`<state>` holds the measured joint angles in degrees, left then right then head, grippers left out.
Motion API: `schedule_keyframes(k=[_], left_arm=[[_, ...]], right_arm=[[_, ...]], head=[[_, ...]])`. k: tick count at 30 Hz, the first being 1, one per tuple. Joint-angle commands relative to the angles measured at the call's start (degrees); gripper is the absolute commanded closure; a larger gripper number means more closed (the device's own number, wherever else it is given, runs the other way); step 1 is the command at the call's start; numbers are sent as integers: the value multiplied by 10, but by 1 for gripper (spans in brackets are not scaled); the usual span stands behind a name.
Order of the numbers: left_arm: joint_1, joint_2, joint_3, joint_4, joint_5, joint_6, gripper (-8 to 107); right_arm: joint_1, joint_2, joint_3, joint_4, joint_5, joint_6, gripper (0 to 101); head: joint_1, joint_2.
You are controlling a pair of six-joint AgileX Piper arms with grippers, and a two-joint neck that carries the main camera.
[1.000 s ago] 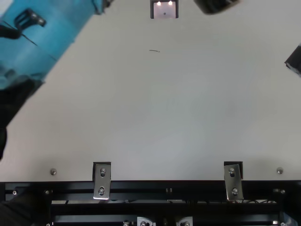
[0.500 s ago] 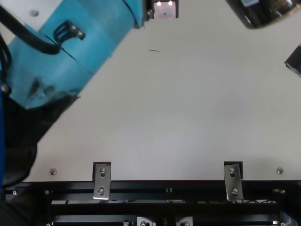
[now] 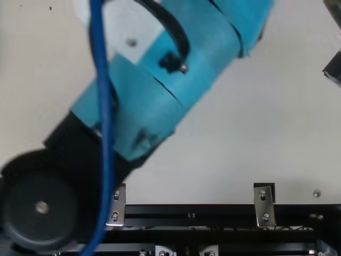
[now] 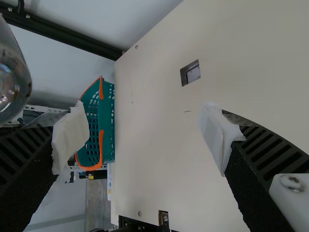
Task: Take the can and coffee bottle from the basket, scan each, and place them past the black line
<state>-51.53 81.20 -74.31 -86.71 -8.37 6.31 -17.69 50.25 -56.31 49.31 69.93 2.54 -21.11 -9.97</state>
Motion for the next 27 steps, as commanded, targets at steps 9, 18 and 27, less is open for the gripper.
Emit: schedule_keyframes(k=[9,18,27], left_arm=[[-3,1,0,32,-2,-30,89],[-3,1,0,32,-2,-30,89],[-11,-6,-8,42,10,-78,89]], right_arm=[[0,0,0,0,0,0,0],[0,0,0,0,0,0,0],[0,0,0,0,0,0,0]], head=[[-5,-5],[-5,-5],[-5,-5]])
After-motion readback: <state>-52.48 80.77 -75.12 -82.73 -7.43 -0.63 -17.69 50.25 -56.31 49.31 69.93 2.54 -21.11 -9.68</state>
